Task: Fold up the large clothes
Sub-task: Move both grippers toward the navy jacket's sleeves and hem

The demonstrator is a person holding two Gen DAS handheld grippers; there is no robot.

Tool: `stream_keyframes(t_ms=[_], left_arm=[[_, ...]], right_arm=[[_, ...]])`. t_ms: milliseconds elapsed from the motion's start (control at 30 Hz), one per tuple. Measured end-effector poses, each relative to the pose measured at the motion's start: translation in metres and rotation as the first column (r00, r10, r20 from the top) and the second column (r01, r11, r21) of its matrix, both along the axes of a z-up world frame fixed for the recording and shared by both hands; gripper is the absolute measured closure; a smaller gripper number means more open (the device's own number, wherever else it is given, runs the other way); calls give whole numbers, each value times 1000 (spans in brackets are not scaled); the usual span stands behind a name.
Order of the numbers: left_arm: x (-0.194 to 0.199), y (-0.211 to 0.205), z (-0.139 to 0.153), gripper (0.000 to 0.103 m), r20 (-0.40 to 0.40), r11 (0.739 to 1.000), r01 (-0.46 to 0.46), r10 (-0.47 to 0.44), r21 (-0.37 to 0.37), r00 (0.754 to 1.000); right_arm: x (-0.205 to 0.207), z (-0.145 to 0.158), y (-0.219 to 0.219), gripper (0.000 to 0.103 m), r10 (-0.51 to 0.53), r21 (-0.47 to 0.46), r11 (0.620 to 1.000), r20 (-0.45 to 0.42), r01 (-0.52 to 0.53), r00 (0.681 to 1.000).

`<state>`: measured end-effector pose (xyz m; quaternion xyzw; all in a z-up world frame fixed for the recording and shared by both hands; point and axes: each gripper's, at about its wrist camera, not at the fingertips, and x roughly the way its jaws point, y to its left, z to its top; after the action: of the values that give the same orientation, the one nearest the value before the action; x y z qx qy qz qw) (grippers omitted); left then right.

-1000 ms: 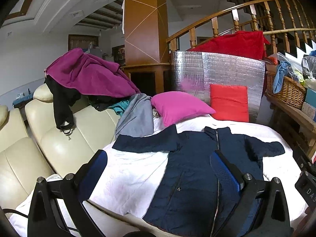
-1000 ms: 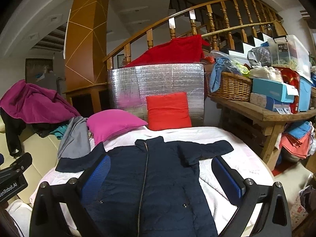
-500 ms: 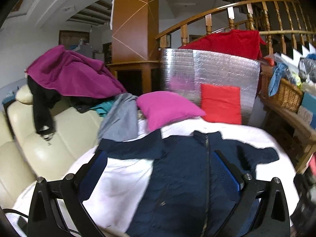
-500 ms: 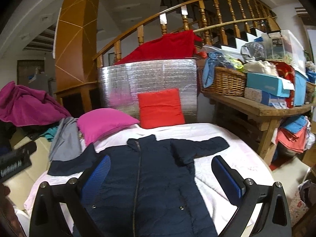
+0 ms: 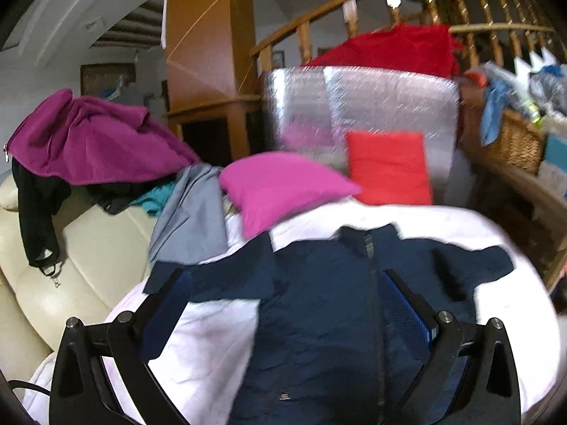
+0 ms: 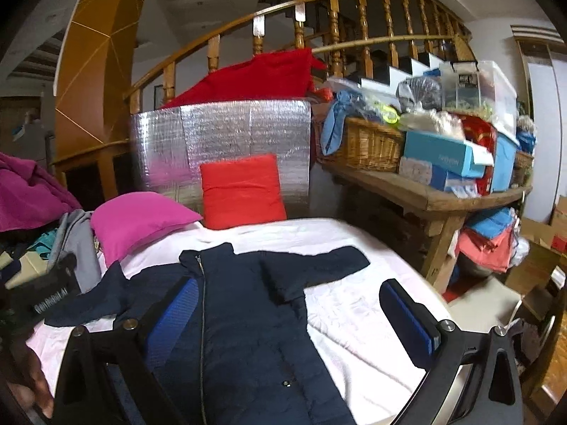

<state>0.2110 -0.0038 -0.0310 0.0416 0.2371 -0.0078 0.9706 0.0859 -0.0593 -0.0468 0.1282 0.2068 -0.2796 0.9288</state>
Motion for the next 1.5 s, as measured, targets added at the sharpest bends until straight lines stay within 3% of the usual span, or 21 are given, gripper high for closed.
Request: stream_keyframes(t_ms=[100, 333, 467, 633, 1033, 1200, 1500], left_arm=[[12, 14, -11, 0, -17, 996, -77, 78, 38, 997], [3, 36, -8, 0, 41, 995, -88, 87, 36, 995], [5, 45, -11, 0, 78, 992, -125, 124, 18, 989], [24, 53, -25, 0, 40, 991, -118, 121, -69, 992], [67, -2, -80, 0, -86, 996, -86, 87, 18, 992], [75, -20, -91, 0, -99, 996, -64, 69, 60, 993], [86, -30, -102, 0, -102, 997, -40, 47, 69, 994]], right_arm=[[13, -2, 2, 0, 4, 19, 1000, 9, -4, 1000], [45, -6, 23, 0, 76, 9, 997, 30, -76, 997], [57, -11, 31, 0, 107, 7, 994, 46, -107, 993], [70, -32, 29, 0, 148, 11, 989, 33, -148, 988], [107, -100, -11, 0, 177, 64, 983, -31, -175, 984], [122, -117, -29, 0, 169, 91, 982, -43, -165, 985], [141, -140, -47, 0, 166, 134, 979, -67, -156, 984]])
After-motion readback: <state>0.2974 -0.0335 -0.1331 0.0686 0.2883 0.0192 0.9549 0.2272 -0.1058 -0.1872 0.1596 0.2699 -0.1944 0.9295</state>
